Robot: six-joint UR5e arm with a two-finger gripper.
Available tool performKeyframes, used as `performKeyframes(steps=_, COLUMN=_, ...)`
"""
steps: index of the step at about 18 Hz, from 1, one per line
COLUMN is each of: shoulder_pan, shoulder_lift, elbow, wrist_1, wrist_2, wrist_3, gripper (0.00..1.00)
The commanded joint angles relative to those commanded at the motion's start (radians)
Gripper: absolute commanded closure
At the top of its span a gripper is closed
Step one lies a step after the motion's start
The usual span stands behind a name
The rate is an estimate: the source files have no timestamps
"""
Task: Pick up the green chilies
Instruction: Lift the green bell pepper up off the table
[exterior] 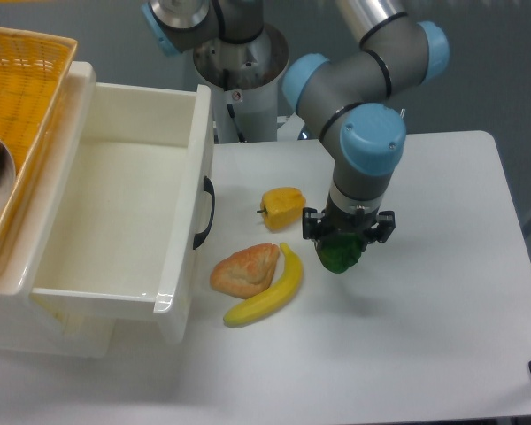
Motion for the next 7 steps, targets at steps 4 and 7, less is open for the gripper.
performKeyframes(steps=4, shoulder_pan=-0.044, shoulder_lift=-0.005, elbow=-0.005, wrist_1=-0.002, wrist_2=0.034, wrist_3=0.022, gripper=0.36)
performKeyframes(steps=7, shoulder_pan=-0.048, shoulder_lift=-0.006, elbow=-0.011, wrist_1=0.000, wrist_2=0.049, wrist_3=0.028, gripper=0.36)
